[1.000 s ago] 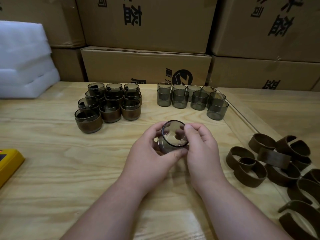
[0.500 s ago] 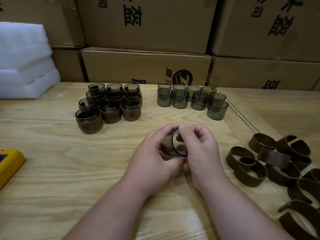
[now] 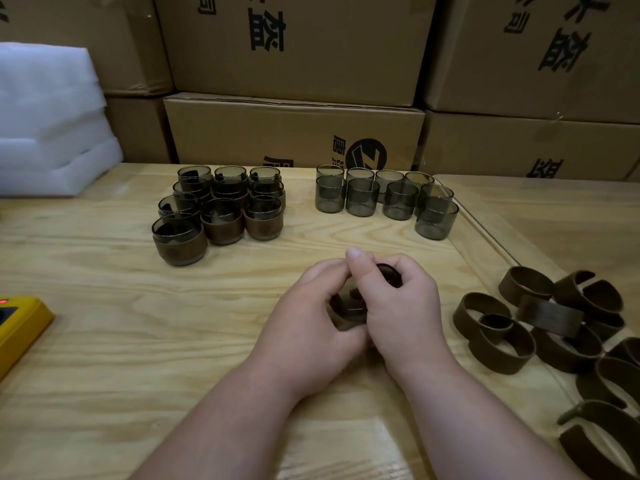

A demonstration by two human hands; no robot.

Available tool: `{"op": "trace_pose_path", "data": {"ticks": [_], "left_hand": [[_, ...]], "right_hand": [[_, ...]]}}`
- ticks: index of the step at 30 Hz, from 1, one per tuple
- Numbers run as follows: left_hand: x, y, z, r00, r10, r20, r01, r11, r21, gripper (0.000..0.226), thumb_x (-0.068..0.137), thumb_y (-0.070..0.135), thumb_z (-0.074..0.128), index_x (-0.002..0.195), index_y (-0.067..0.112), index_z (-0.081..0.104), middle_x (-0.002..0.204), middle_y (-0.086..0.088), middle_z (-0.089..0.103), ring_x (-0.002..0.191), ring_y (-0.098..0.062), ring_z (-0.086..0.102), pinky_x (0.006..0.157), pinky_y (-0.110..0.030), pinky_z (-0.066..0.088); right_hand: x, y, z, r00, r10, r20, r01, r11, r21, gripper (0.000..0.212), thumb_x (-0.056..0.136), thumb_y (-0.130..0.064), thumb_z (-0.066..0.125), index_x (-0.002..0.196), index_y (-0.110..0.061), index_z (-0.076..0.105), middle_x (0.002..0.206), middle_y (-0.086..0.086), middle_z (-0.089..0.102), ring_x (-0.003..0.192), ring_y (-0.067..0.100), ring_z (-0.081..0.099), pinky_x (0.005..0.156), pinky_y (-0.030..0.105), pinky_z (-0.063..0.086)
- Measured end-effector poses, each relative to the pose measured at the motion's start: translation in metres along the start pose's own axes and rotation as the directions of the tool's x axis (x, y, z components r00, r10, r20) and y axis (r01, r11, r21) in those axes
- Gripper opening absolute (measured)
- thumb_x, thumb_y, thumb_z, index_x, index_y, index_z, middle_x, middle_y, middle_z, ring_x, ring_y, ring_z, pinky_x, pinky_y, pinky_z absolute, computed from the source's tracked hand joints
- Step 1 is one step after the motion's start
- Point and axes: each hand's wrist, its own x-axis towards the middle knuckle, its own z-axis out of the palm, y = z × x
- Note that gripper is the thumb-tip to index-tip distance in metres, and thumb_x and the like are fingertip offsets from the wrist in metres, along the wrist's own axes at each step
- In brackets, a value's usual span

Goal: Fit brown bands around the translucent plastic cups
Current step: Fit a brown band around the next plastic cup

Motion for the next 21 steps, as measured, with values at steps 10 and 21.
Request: {"op": "trace_pose_path", "data": {"ticks": [10,21], "left_hand": [[-0.001,-0.001,-0.004,0.999,-0.031,0.016,0.032,0.994,-0.102,0.086,0.055,0.055,0.085,0.134,0.063,0.051,0.130,0.032,0.058,0.125,0.004,0.054,0.100,-0.009,0.039],[0.001,-0.002,-0.006,0.980,-0.170,-0.102,0.081,0.811,-0.579,0.067,0.063,0.034,0.085,0.122,0.026,0.053,0.117,-0.008,0.068,0.095,-0.013,0.073,0.079,-0.024,0.056]], "right_hand": [[0.011,-0.003,-0.013,0.956,0.277,-0.092,-0.252,0.942,0.220,0.039,0.096,-0.046,0.055,0.070,-0.022,0.070,0.063,0.001,0.072,0.057,0.016,0.073,0.046,0.028,0.055],[0.002,-0.002,-0.002,0.983,0.167,-0.077,-0.149,0.968,0.201,0.059,0.084,-0.056,0.037,0.105,-0.003,0.052,0.074,0.021,0.058,0.060,0.034,0.062,0.058,0.043,0.052]]}}
